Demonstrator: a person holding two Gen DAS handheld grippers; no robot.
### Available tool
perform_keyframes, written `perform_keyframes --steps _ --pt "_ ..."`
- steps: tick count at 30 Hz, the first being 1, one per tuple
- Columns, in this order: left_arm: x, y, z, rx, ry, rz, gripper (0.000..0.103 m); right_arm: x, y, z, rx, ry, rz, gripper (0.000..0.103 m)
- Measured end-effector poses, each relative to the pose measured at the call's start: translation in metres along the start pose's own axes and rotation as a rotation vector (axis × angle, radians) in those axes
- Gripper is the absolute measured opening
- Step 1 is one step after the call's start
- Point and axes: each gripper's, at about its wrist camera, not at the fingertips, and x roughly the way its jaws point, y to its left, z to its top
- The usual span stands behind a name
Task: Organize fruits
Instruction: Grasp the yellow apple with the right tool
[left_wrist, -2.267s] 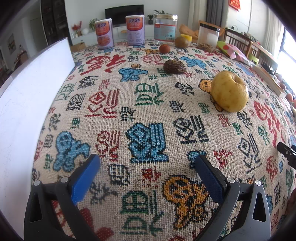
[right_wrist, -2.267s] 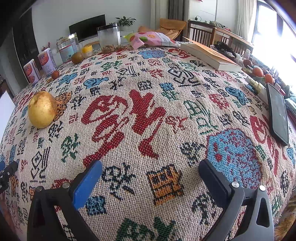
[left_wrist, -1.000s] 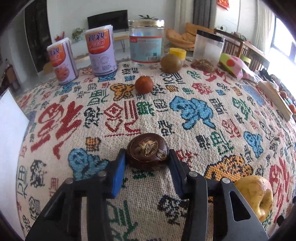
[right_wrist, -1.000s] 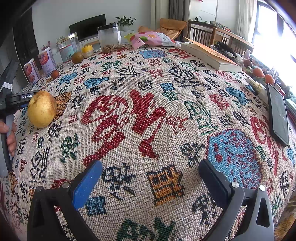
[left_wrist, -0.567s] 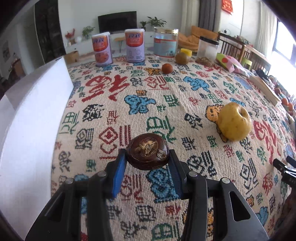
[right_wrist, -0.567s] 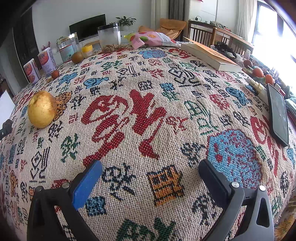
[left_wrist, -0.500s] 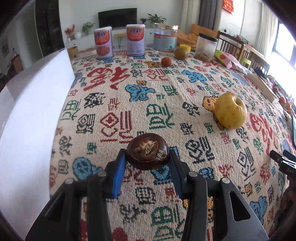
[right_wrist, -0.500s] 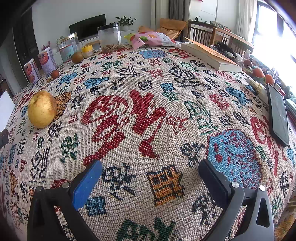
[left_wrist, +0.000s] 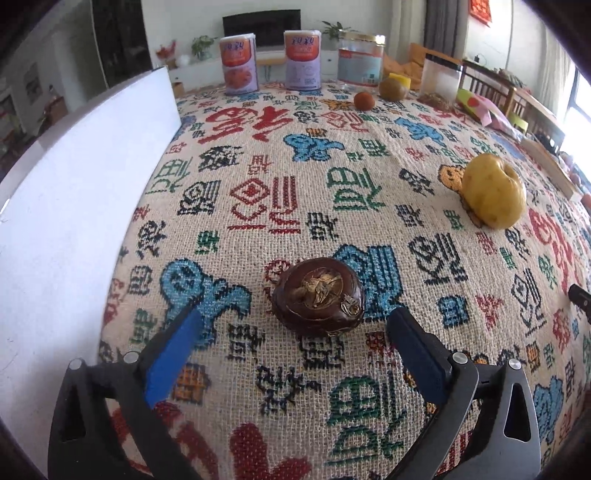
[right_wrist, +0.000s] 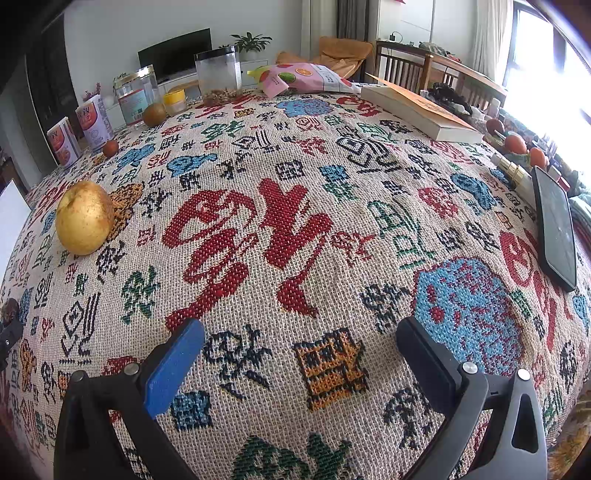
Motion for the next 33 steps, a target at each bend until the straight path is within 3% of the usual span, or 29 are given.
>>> perform_keyframes --steps 10,13,15,17,21,24,26,28,29,31,33 --pt "0.0 0.0 -0.001 -0.006 -0.004 0.004 0.103 -0.004 -0.002 0.0 0.014 -0.023 0.036 0.103" --pt "0.001 0.001 0.0 -0.007 -0.004 0.004 0.103 -0.012 0.009 -0.001 -0.023 -0.059 0.115 0.103" --pt "0.001 0.0 0.0 -0.007 -0.004 0.004 0.103 -0.021 0.019 -0.001 -0.037 -0.104 0.23 0.103" --pt "0.001 0.0 0.0 -0.006 -0.004 0.003 0.103 -0.029 0.035 0.003 -0.042 -0.125 0.325 0.103" --pt "0.001 0.0 0.0 -0.006 -0.003 0.004 0.103 -0.024 0.089 0.027 -0.101 -0.089 0.422 0.103" --pt "0.001 0.001 0.0 -0.007 -0.004 0.002 0.102 -0.011 0.133 0.045 -0.189 -0.077 0.399 0.103" --pt "0.001 0.001 0.0 -0.007 -0.004 0.002 0.102 0.008 0.157 0.054 -0.24 -0.025 0.361 0.102" --pt "0.001 0.001 0.0 -0.007 -0.004 0.001 0.102 0.03 0.171 0.06 -0.263 0.042 0.325 0.094" --pt "0.001 0.001 0.0 -0.007 -0.004 0.002 0.102 0.037 0.177 0.061 -0.272 0.066 0.319 0.085" --pt "0.001 0.001 0.0 -0.007 -0.003 0.002 0.102 0.037 0.182 0.063 -0.312 0.031 0.28 0.063" --pt "0.001 0.001 0.0 -0.007 -0.004 0.002 0.102 0.036 0.179 0.063 -0.309 0.047 0.288 0.063"
